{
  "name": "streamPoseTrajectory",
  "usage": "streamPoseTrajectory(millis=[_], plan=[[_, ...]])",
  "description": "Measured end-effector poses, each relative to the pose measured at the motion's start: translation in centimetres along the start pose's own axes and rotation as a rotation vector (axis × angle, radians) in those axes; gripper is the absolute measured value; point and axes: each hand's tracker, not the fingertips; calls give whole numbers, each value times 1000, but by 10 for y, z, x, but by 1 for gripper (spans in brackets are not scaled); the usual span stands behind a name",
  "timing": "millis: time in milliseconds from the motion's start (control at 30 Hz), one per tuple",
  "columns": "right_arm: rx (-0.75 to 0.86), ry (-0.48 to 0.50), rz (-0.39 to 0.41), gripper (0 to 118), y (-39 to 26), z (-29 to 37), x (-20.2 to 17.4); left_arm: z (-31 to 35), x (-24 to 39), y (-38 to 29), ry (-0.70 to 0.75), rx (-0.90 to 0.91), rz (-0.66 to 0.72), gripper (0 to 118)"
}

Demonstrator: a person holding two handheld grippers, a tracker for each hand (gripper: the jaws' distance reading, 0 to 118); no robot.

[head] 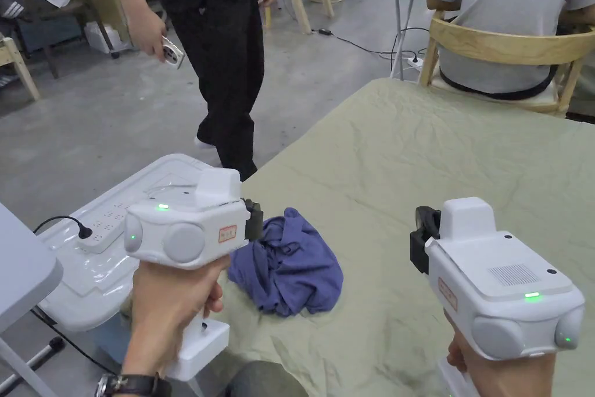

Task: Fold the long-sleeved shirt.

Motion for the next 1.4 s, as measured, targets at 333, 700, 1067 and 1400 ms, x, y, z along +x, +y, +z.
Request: streamPoseTrajectory(millis=[333,700,1067,1400], plan=[[-119,-33,-8,2,-31,-46,21,-126,-5,21,-48,-349,-241,9],[-190,-45,-8,2,-51,-68,28,-218,-15,27,-76,-475,-200,83],[-219,-56,1,2,-57,-71,35,-229,-19,-26,-28,-546,-113,64],[-178,-74,-16,2,-49,-45,40,-176,-21,-8,-37,-326,-77,21]])
